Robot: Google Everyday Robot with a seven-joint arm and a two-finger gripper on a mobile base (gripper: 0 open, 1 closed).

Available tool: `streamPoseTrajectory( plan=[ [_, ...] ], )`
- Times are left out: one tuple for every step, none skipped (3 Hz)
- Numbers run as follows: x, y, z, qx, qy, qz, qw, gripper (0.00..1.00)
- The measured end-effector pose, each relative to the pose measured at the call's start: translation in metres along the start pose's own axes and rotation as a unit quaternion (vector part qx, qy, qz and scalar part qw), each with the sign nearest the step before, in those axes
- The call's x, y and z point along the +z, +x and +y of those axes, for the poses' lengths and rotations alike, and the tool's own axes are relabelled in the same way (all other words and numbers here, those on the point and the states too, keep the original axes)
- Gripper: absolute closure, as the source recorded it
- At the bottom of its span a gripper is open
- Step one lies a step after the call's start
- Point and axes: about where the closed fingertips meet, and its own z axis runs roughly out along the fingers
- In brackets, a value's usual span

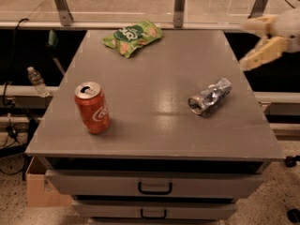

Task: Knock redbull can over

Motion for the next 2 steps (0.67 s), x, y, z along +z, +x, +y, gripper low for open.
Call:
streamPoseTrajectory(
  plan=[
    [-0.0453, 0.0273, -0.0291, 0.032, 0.064, 0.014, 0.9973, 0.0],
    [-0.0497, 0.0269, -0.0319, 0.032, 0.07, 0.015, 0.9969, 0.0]
  ],
)
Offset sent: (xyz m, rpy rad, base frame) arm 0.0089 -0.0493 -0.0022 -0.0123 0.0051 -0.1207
